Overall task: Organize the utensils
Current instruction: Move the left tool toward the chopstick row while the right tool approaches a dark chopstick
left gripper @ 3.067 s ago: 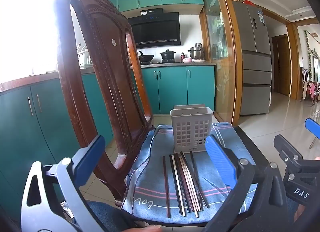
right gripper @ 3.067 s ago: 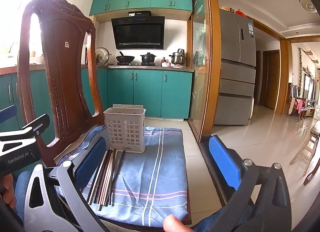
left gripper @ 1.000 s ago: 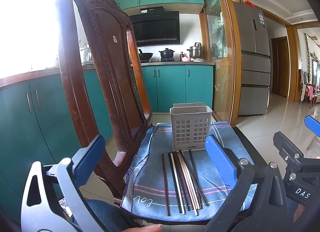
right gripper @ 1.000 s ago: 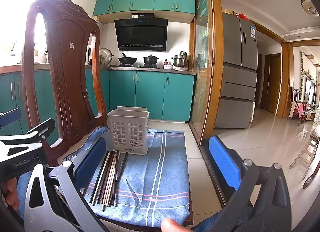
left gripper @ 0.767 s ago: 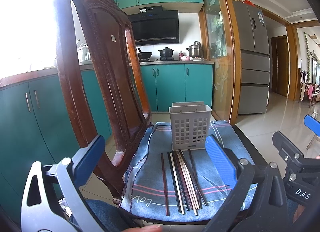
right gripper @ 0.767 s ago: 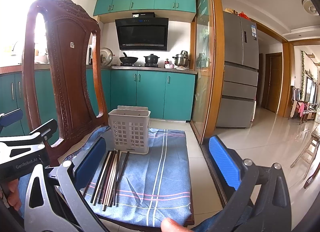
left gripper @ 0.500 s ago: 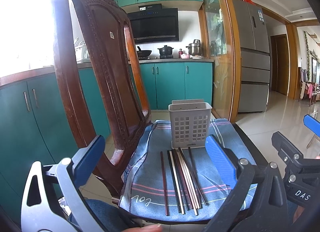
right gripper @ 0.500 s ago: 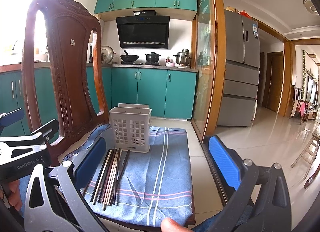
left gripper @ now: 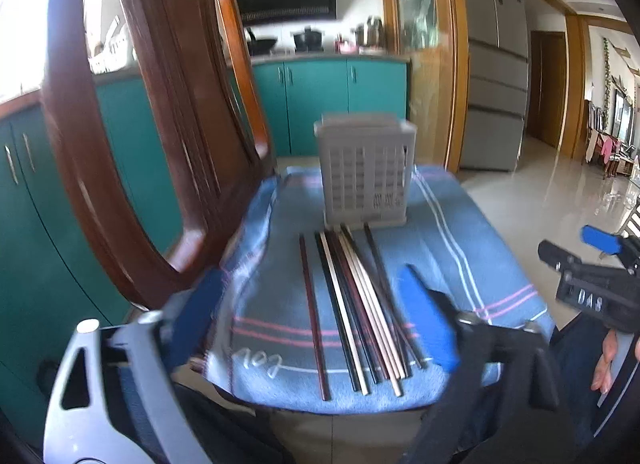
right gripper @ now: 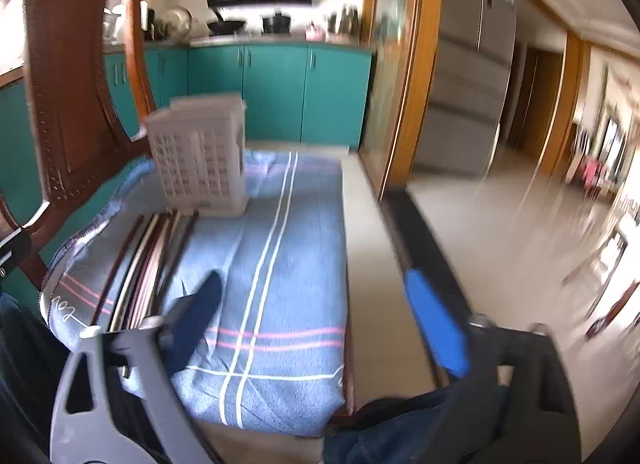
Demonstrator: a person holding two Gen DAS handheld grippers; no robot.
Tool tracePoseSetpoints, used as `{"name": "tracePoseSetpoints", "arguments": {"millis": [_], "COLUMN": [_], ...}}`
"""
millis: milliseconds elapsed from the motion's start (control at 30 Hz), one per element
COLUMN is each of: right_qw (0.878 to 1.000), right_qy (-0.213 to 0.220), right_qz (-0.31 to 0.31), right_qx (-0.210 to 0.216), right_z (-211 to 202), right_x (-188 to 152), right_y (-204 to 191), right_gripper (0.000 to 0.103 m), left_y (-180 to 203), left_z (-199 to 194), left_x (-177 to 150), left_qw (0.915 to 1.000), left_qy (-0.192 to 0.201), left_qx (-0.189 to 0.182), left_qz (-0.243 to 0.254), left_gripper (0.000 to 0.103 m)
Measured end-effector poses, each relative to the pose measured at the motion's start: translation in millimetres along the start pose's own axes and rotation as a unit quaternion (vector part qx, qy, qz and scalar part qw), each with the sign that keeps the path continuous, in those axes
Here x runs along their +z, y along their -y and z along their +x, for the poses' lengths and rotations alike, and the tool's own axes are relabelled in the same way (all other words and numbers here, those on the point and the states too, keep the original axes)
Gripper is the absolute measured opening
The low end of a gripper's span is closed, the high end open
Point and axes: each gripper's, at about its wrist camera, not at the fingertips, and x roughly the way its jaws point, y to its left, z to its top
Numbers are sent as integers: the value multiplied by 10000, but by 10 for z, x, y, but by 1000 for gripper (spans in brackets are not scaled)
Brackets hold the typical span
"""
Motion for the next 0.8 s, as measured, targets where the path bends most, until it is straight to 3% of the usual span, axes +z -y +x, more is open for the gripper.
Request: {"name": "tracePoseSetpoints", "arguments": {"millis": [100, 167, 333, 400, 500, 600, 700, 800], "right_qw": [9996, 9994, 9928, 9912, 9900, 9860, 9825, 9751], "right_qy": [-250, -323, -805, -905, -1102, -1232, -1296, -1530], "right_qz": [96, -1, -8, -67, -304, -290, -423, -539], "right_qx": [-18, 148, 885, 963, 822, 1086, 1273, 1510], "right_z": [177, 274, 691, 874, 1116, 1311, 1492, 1722], "right_x": [20, 72, 347, 419, 496, 628, 754, 814], "right_y": [-9, -82, -309, -391, -563, -722, -945, -1202], "right_gripper": [52, 43, 43, 43, 43, 43, 43, 43], "left_y": [-15, -28, -57, -93, -151, -185, -235, -306], "left_z": [243, 378, 787, 1014, 1214, 1286, 1295, 1362], "left_x": [23, 133, 590, 667, 510, 326, 280, 234], "left_qw": [9994, 9991, 9974, 9950, 9933, 9952, 9924, 9899], "left_qy": [-317, -361, -588, -744, -818, -801, -977, -1148], "left_qx": [-83, -159, -266, -416, -442, -86, -357, -383], "left_qz": [-77, -133, -316, -515, -693, -553, -659, -735], "left_gripper": [59, 59, 61, 64, 64, 62, 54, 54]}}
